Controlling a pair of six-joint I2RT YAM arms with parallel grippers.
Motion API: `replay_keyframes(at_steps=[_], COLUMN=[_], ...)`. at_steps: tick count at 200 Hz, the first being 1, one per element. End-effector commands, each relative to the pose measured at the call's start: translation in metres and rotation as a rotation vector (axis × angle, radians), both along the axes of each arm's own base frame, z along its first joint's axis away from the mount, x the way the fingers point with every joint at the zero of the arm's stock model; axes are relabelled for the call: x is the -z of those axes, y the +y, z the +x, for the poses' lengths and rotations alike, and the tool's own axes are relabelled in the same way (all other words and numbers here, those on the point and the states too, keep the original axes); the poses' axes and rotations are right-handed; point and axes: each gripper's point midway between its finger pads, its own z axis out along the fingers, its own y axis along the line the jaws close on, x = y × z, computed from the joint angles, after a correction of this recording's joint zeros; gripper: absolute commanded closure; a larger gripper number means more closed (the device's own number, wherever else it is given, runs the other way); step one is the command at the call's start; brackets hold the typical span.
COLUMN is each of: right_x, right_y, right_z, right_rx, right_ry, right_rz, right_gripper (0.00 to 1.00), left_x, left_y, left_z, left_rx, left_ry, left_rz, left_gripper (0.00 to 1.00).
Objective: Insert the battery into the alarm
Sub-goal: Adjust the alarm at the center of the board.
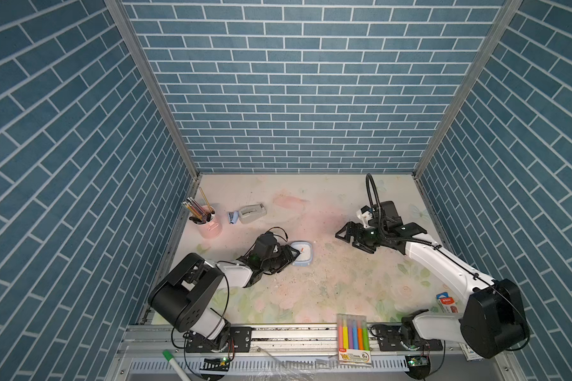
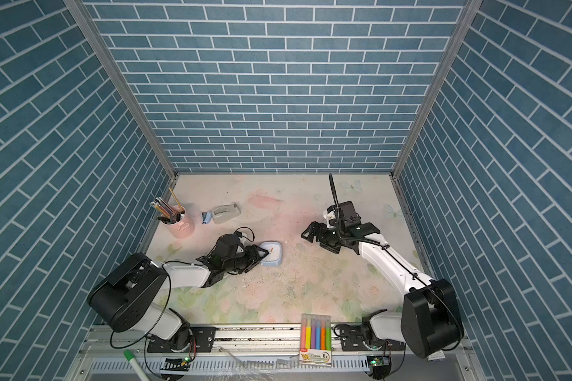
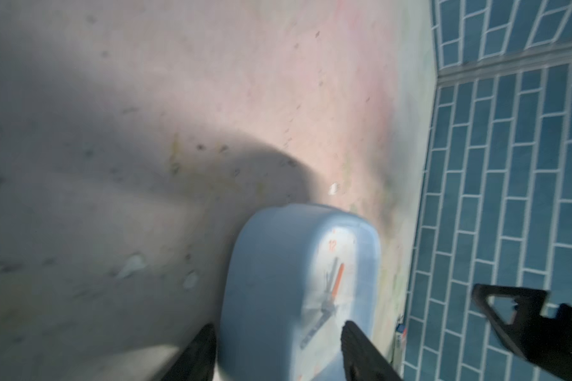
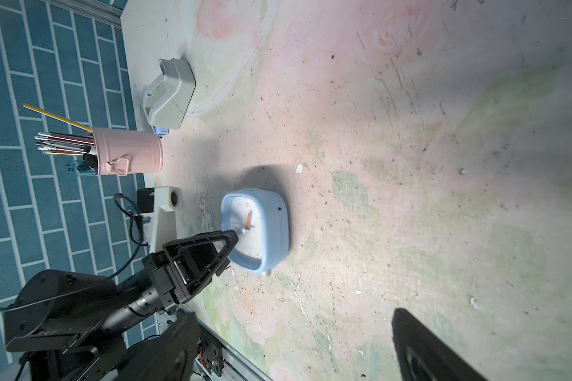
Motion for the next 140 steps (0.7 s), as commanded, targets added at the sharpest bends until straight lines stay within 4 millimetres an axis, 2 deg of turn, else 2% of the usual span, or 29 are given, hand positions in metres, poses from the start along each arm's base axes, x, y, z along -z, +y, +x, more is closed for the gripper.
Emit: replay_keyframes(at_steps=[1, 51, 67, 90, 110, 140], right_x=[-0.008, -0.013, -0.019, -0.031, -0.046, -0.069], right_y=[-0.005, -0.008, -0.011, -0.025, -0.05, -0.115], right_z=[-0.002, -0.003, -0.003, 0.001, 0.007, 0.02], right_rx=[-0.004, 0.0, 0.007, 0.039, 0.117, 0.357], right_ry=[-0.037, -0.062, -0.086, -0.156, -0.252, -0.424], right_rz=[-0.014, -0.02, -0.032, -0.098, -0.206, -0.456], right_gripper=[0.08, 0.06, 0.06, 0.04, 0.04, 0.06], left_x=[0.023, 0.012, 0.003, -0.022, -0.061, -0.143], left_y=[0.016, 0.022, 0.028, 0.045, 0.073, 0.133], left_z=[-0.014, -0.019, -0.022, -0.029, -0.032, -0.021], left_rx=[-0.043, -0.028, 0.001, 0.025, 0.028, -0.047], left_ry=[0.095, 0.095, 0.075, 0.033, -0.065, -0.306], left_rz=[0.078, 0.124, 0.174, 0.272, 0.421, 0.733], left_gripper=[0.28, 0.17, 0.13, 0.1, 0.08, 0.01])
